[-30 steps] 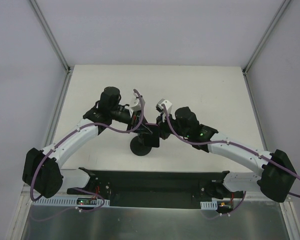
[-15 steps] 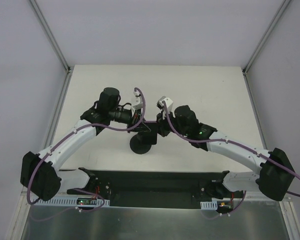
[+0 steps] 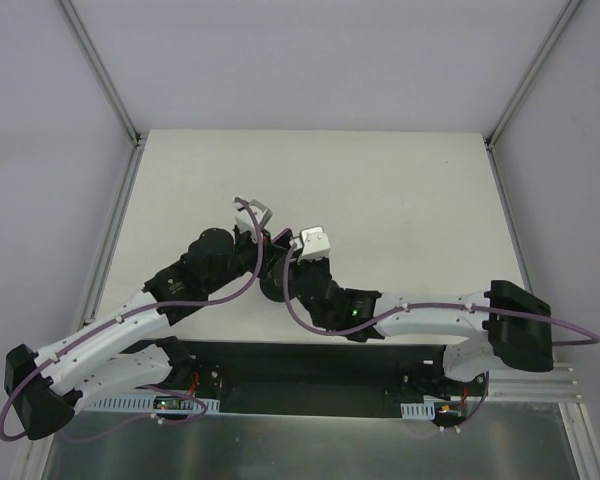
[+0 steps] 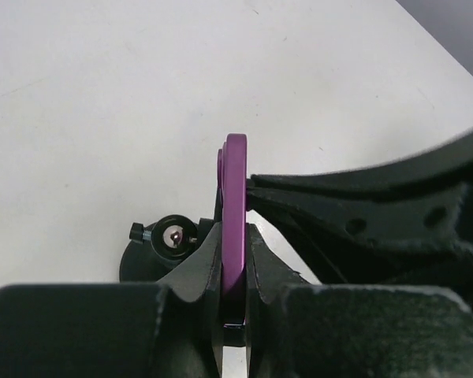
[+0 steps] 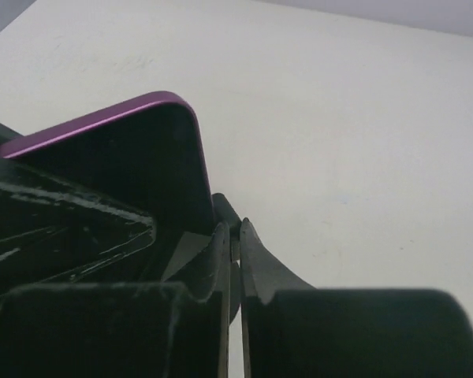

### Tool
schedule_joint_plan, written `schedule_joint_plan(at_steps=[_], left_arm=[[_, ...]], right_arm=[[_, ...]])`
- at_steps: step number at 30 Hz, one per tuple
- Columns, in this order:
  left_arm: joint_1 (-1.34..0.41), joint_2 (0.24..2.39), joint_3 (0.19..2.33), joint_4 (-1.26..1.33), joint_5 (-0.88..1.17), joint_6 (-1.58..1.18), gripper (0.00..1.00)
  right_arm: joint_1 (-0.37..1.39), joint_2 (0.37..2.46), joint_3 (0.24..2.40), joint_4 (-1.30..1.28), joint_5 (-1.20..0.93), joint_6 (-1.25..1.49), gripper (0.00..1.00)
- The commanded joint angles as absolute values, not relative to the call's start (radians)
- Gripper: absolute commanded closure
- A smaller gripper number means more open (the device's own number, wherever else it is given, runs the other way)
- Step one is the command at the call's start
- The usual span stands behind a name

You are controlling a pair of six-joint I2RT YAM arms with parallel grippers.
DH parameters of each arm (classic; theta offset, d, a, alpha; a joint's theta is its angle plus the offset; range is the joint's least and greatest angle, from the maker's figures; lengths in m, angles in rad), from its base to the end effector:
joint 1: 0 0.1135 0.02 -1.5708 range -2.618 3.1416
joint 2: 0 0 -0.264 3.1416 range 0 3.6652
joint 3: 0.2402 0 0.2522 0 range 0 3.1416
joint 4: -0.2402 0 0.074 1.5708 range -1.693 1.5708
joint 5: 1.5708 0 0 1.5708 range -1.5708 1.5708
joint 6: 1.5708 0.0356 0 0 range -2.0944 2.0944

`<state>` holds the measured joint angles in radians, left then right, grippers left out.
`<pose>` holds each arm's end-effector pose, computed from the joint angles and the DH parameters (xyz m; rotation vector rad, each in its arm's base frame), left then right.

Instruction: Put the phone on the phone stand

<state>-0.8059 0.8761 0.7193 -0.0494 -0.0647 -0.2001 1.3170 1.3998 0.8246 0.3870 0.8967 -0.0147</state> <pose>0.1468 -0.1496 0.3149 0.4986 1.7564 -0.6631 0.1042 0.2909 0.2727 -0.4788 1.6221 0.1869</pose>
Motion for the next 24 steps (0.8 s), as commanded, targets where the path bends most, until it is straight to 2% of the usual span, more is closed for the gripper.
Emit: schedule_joint_plan(at_steps=[1,3,4,5,6,7,8,9,11,13,14,15,16,21,24], left_arm=[[-0.77,0.956,0.664,0.034,-0.491,-0.253,1.0],[-0.773,0.957,0.663,0.038,-0.477,-0.255,1.0],[-0.773,0.954,0.661,0.038,-0.456,-0.246,1.0],[-0.773,0.95,0.658,0.038,-0.439,-0.239,1.0],[-0.773,0.943,0.649,0.038,-0.425,-0.233,1.0],[-0.775,0.93,0.643,0.038,-0.404,-0.221,1.0],[-0.773,0.922,0.638,0.038,-0.397,-0.221,1.0],[-0.773,0.913,0.628,0.037,-0.388,-0.218,1.0],[-0.775,0.879,0.617,0.032,-0.371,-0.213,1.0],[-0.773,0.847,0.606,0.02,-0.365,-0.21,1.0],[-0.773,0.839,0.606,0.014,-0.354,-0.207,1.0],[-0.773,0.833,0.61,0.005,-0.348,-0.203,1.0],[-0.773,0.825,0.611,0.006,-0.341,-0.186,1.0],[-0.773,0.821,0.638,-0.043,-0.354,-0.124,1.0],[-0.773,0.807,0.647,-0.066,-0.409,-0.054,1.0]], right_arm=[[1.503,1.463,0.989,0.578,1.198,0.025,1.0],[1.531,1.474,1.028,0.545,1.206,0.031,0.99],[1.555,1.468,1.031,0.481,1.201,0.053,0.92],[1.568,1.45,1.026,0.463,1.197,0.048,0.51],[1.581,1.436,0.991,0.481,1.174,0.023,0.34],[1.607,1.425,0.961,0.539,1.177,-0.023,0.23],[1.621,1.405,0.925,0.614,1.181,-0.204,0.15],[1.635,1.394,0.837,0.762,1.172,-0.283,0.13],[1.632,1.324,0.751,0.779,1.169,-0.309,0.07],[1.586,1.251,0.624,0.68,1.076,-0.192,0.07],[1.554,1.17,0.594,0.608,1.005,-0.013,0.07],[1.492,1.137,0.562,0.545,0.876,0.036,0.08],[1.473,1.115,0.493,0.545,0.838,0.06,0.08],[1.384,1.014,0.428,0.522,0.639,0.051,0.08],[1.35,0.973,0.399,0.515,0.591,0.072,0.07]])
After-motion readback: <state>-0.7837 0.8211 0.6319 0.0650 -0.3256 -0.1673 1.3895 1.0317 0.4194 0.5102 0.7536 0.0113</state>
